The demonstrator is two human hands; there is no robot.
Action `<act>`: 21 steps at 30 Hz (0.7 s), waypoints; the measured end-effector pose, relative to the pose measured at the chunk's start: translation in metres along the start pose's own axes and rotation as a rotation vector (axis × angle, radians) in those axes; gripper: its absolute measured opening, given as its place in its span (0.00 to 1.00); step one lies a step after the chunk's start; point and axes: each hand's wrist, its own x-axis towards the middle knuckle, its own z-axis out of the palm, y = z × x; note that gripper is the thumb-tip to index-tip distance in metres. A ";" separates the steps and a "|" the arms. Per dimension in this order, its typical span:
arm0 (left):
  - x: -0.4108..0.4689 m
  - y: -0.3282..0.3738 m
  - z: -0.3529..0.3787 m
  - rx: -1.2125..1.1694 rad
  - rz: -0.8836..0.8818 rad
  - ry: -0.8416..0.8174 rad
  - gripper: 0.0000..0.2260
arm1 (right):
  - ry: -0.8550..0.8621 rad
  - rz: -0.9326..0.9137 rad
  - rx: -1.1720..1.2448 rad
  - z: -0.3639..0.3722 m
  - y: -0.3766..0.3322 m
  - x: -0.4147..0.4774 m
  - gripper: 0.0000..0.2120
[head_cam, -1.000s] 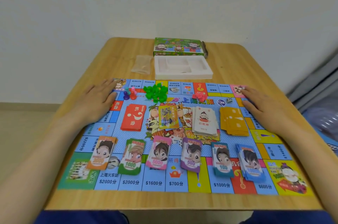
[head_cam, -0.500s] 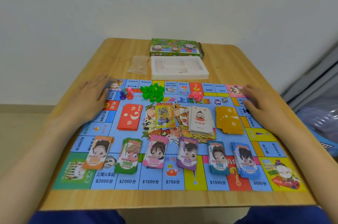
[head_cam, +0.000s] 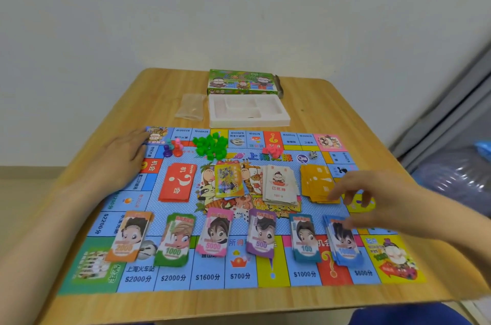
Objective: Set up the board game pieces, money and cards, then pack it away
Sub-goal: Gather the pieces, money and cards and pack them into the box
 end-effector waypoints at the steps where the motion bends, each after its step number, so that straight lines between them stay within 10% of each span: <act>1: 0.001 0.000 0.000 -0.004 0.002 0.002 0.21 | 0.003 -0.011 -0.085 0.004 -0.003 -0.001 0.16; 21: 0.003 -0.007 0.004 -0.009 0.008 0.015 0.21 | -0.182 0.070 -0.165 0.010 -0.029 0.009 0.14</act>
